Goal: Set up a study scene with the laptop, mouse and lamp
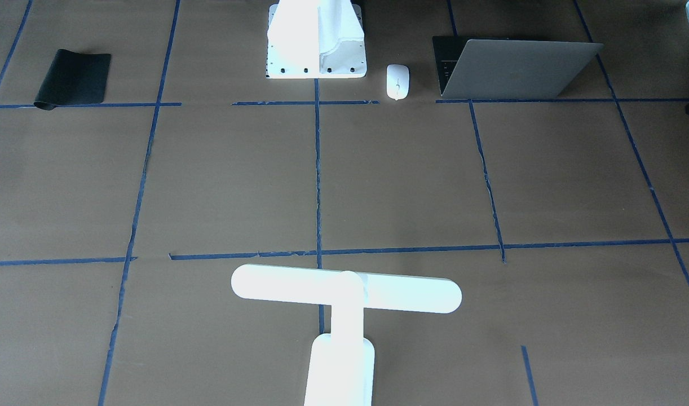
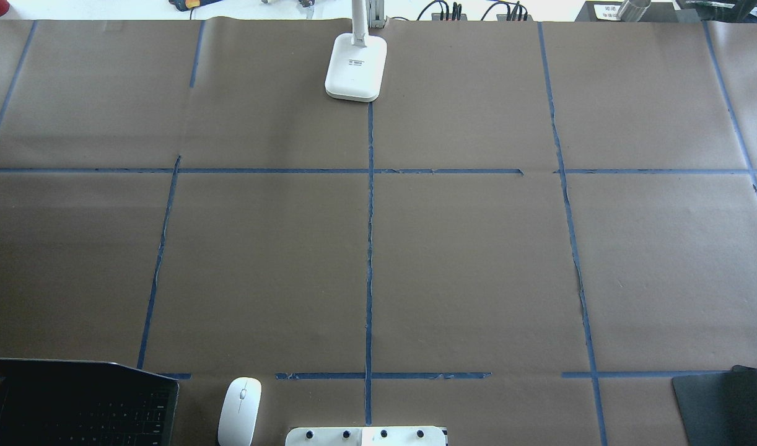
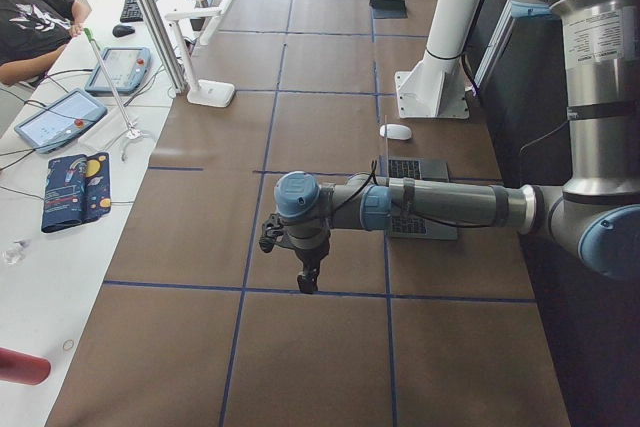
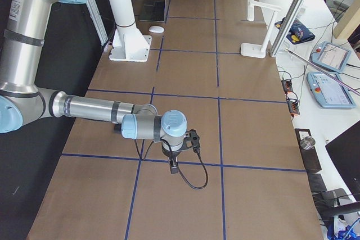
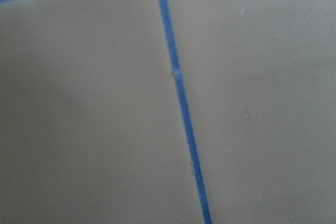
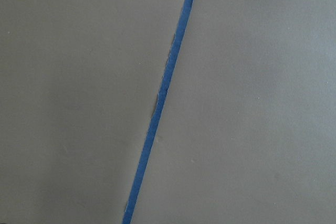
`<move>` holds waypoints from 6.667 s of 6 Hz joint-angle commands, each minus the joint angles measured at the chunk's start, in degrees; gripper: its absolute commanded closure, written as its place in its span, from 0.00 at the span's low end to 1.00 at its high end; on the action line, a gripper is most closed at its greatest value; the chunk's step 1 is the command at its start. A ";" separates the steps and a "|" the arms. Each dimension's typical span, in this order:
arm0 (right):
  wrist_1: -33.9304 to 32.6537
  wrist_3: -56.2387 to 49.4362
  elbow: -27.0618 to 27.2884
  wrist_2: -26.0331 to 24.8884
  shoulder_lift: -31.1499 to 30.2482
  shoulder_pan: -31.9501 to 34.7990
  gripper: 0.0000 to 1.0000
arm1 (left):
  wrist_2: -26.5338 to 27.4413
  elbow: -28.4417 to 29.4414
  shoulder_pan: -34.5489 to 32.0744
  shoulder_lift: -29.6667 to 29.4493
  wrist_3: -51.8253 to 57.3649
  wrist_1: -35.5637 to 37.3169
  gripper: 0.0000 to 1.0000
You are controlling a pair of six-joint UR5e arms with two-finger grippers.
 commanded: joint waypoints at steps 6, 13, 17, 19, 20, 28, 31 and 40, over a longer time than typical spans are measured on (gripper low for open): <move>4.33 0.09 -2.54 1.12 2.22 0.00 0.00 | -0.31 -7.55 0.21 -11.15 -8.47 -0.16 0.00; 4.41 -0.09 -3.07 0.95 2.31 0.00 0.00 | -5.50 -27.86 19.19 -8.41 4.14 -0.60 0.01; 4.33 0.00 -3.16 0.95 2.22 0.00 0.00 | -5.50 -29.99 24.10 4.72 31.90 -1.21 0.03; 4.33 0.00 -3.24 0.95 2.13 0.00 0.00 | -5.50 -29.99 29.20 4.73 31.73 -1.91 0.05; 4.33 0.00 -3.42 0.95 2.04 0.00 0.00 | -5.41 -29.82 31.56 4.73 31.47 -1.74 0.05; 4.33 -0.09 -3.60 0.95 1.87 0.00 0.00 | -5.41 -28.50 37.21 7.37 31.20 -1.39 0.61; 4.33 -0.09 -3.68 0.86 2.04 0.00 0.00 | -5.32 -29.46 37.12 6.41 31.81 -1.74 0.91; 4.33 0.00 -4.12 0.86 2.22 0.00 0.00 | 0.56 -23.25 25.53 -11.15 31.73 -0.69 0.94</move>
